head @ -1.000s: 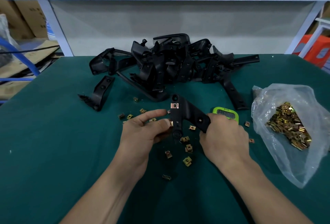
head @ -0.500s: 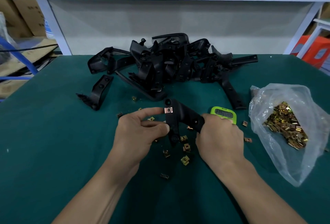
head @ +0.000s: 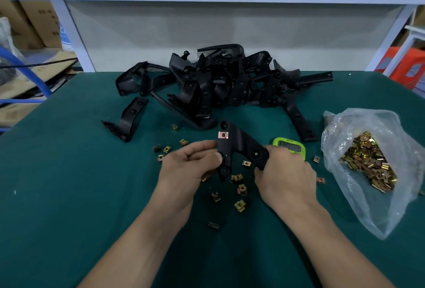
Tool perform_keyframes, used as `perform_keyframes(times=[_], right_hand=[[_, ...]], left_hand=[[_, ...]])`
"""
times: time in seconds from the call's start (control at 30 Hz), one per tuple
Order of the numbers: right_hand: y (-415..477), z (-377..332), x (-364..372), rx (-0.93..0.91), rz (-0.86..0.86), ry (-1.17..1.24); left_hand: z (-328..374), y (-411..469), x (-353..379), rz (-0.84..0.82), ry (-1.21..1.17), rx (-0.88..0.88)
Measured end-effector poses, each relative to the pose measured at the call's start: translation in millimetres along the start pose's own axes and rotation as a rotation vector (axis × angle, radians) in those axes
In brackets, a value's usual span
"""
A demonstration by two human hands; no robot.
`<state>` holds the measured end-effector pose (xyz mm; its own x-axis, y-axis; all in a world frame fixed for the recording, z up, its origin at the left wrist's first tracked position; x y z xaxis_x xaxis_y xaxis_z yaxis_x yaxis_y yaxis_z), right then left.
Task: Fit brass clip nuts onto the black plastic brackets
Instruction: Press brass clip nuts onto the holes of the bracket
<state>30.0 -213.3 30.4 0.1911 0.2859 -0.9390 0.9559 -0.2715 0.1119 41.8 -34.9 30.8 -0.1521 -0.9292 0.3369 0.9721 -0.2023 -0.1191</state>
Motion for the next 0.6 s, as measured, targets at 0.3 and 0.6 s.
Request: perform_keyframes(times=[0.3,0.6], right_hand=[[1,0,3,0.014,0.012,-0.070],[1,-3,10,0.018,0.054,-0.161]], left_hand=[[-5,-6,8,0.128,0.395,0.164],[-3,-17,21,0.265,0.652,0.248]])
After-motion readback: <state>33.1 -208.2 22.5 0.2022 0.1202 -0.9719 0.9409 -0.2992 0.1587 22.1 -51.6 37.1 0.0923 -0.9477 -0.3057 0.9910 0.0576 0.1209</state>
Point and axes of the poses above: each hand's wrist, its own y-axis towards the middle knuckle, its own x-axis out of the palm, z = x × y, the point moved 1 cm from there along y, towards the middle knuckle, and after that the axes turned 7 degrees about -z, right-handed, at the moved point
